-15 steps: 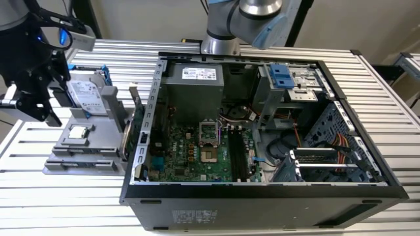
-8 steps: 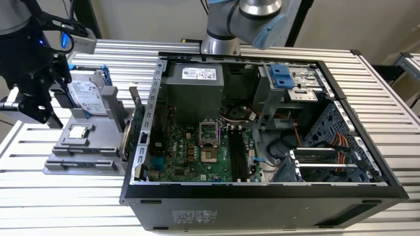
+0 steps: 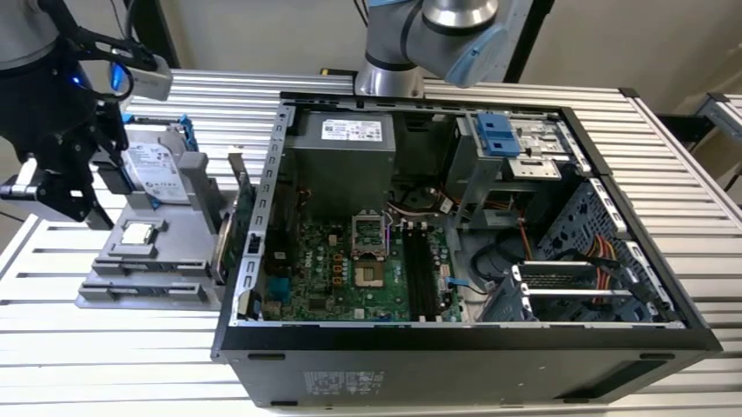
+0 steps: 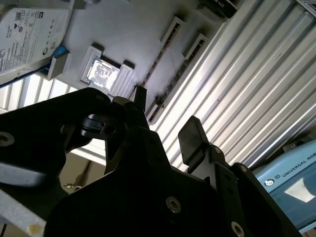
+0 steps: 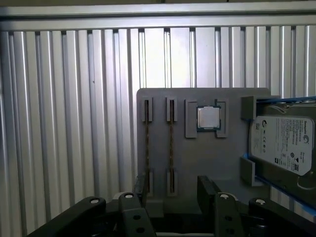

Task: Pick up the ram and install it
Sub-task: 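Pick up the ram and move it above insertion slot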

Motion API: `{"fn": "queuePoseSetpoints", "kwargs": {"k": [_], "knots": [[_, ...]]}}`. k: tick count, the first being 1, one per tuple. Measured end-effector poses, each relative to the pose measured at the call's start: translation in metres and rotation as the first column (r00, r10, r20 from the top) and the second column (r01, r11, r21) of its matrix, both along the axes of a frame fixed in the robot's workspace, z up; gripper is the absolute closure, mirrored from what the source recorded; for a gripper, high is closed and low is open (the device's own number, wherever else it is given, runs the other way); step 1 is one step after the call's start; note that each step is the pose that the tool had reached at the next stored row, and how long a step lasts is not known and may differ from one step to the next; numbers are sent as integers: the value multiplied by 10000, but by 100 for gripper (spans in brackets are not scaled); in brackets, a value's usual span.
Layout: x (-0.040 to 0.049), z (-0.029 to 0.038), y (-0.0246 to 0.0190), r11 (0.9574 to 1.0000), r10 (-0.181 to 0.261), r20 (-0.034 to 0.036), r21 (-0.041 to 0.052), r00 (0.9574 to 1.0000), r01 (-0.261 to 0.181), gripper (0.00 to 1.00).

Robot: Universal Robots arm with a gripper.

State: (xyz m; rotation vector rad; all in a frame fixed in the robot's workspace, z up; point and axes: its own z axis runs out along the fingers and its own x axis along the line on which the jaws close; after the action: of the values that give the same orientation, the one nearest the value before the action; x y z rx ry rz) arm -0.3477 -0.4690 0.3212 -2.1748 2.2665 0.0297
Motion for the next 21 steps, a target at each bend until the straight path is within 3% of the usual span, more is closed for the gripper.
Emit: {"fn": "queuePoseSetpoints", "kwargs": {"k": [21], "knots": [[0,-122,-8,10000,0,-1,-1,10000,0,0]]}}
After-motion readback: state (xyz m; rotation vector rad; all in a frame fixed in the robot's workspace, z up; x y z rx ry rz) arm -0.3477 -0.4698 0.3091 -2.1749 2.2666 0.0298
